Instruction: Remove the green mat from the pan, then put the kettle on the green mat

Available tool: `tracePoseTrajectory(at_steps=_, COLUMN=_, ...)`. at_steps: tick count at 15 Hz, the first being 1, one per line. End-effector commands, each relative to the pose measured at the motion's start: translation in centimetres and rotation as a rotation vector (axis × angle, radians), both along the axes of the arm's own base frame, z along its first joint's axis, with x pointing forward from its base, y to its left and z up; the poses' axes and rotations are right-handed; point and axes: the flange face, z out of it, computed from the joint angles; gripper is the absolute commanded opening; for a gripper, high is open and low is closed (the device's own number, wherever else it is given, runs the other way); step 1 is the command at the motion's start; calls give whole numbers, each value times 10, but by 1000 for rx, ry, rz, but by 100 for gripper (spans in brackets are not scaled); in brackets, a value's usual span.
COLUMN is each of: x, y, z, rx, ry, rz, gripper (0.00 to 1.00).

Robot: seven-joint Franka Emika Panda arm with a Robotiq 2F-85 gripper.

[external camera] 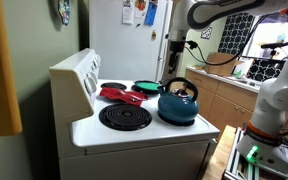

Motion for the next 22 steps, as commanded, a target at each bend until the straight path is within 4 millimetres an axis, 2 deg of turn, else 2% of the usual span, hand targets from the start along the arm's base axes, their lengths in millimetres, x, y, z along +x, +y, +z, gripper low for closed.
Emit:
tracePoseTrajectory(at_steps=1, x=9, y=-3, z=-3, rx=-55, ry=-5, rz=9, gripper=100)
tracePoseTrajectory(at_steps=3, x=24, y=-5, z=-11, rx=-109, ry=-6, rz=15, gripper=100)
tracePoseTrajectory(at_steps=5, x=29, y=-3, z=-12, rx=-117, ry=-6, rz=18, gripper=100)
tracePoseTrajectory(at_steps=9, x=30, y=-20, z=-22, rx=-398, ry=14, rz=17, gripper=100)
tracePoseTrajectory(at_steps=13, x=46, y=-19, z=-32, rx=-558, ry=-96, rz=56, gripper=100)
tracePoseTrajectory(at_steps=15, x=55, y=-12, z=-35, rx=-590, ry=-177, rz=83, gripper=100)
tracePoseTrajectory(at_steps=16, x=47, y=-18, z=-30, rx=-558, ry=-120, rz=71, gripper=100)
tracePoseTrajectory(at_steps=22, x=49, y=-17, z=-32, rx=-560, ry=-127, rz=74, gripper=100)
